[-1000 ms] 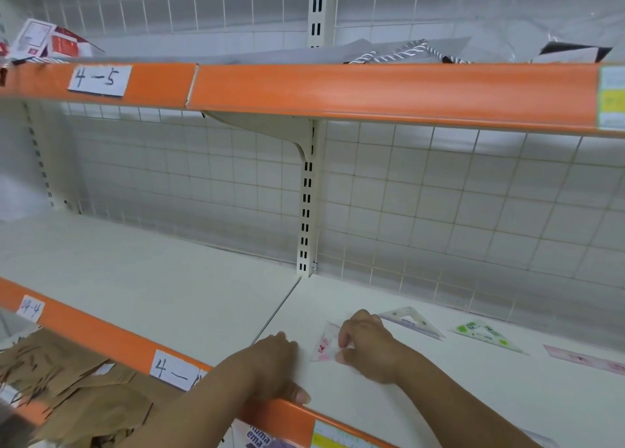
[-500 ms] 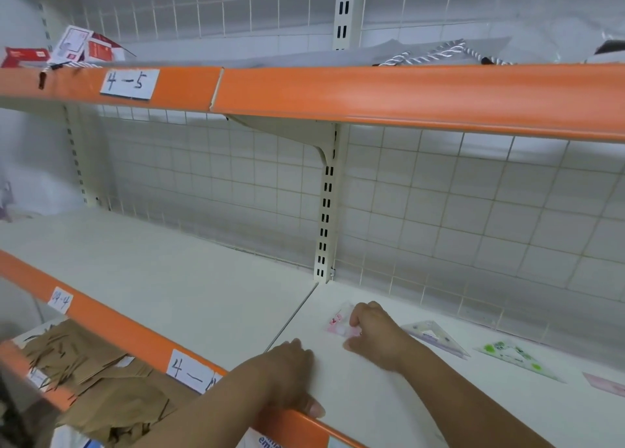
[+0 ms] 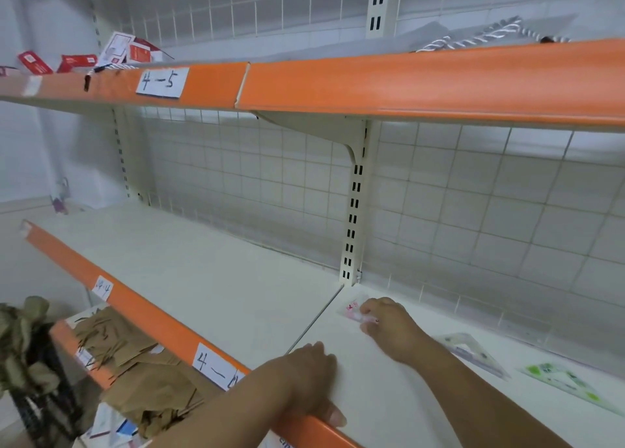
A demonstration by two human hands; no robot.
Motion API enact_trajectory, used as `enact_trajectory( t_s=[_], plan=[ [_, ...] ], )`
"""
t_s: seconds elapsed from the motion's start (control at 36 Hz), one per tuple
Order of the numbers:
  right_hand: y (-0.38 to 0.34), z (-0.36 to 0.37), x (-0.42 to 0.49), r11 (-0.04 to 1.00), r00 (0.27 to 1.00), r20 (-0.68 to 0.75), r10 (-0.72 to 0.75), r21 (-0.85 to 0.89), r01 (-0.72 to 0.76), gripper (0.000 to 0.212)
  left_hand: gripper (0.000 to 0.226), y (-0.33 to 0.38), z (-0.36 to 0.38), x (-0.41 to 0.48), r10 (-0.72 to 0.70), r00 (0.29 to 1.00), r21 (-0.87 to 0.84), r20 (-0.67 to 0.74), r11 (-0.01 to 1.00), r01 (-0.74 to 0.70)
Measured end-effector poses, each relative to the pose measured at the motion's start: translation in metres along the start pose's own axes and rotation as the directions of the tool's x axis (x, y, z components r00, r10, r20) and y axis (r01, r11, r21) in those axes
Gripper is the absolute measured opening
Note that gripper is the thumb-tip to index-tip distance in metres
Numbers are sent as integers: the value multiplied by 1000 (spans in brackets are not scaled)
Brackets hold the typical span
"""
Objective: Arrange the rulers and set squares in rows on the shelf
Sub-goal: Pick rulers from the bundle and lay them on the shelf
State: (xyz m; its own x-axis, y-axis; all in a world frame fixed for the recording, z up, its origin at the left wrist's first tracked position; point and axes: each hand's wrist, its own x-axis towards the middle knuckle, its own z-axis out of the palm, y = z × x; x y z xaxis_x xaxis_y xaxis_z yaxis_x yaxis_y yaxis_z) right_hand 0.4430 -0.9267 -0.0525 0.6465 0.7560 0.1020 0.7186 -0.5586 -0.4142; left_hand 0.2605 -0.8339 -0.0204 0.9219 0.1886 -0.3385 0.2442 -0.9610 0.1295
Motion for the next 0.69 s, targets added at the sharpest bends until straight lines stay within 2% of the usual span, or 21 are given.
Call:
enact_trajectory(
  t_s=[0.08, 0.19, 0.28, 0.44, 0.58, 0.69],
  plan=[
    [1, -1, 3, 998, 999, 13, -33, -44, 34, 23, 82, 0, -1, 0, -2, 1000, -11, -4, 1000, 2],
    [7, 4, 10, 996, 1000, 28, -5, -87, 7, 16, 85, 0, -2, -1, -11, 1000, -24, 7, 1000, 11],
    [9, 5, 12, 996, 999, 36, -3, -89, 7, 22, 84, 0, -4, -3, -13, 1000, -26, 10, 1000, 13],
    [8, 2, 10, 997, 999, 19, 47, -68, -46, 26, 60, -4, -3, 1, -51, 998, -51, -46, 998, 49],
    [9, 2, 10, 995, 998, 22, 57, -79, -55, 25, 52, -4, 1, 3, -164, 976, 23, -146, 985, 169],
    [6, 0, 10, 995, 997, 46, 61, -88, -57, 22, 50, -7, 4, 3, -201, 969, -16, -141, 979, 201]
  ],
)
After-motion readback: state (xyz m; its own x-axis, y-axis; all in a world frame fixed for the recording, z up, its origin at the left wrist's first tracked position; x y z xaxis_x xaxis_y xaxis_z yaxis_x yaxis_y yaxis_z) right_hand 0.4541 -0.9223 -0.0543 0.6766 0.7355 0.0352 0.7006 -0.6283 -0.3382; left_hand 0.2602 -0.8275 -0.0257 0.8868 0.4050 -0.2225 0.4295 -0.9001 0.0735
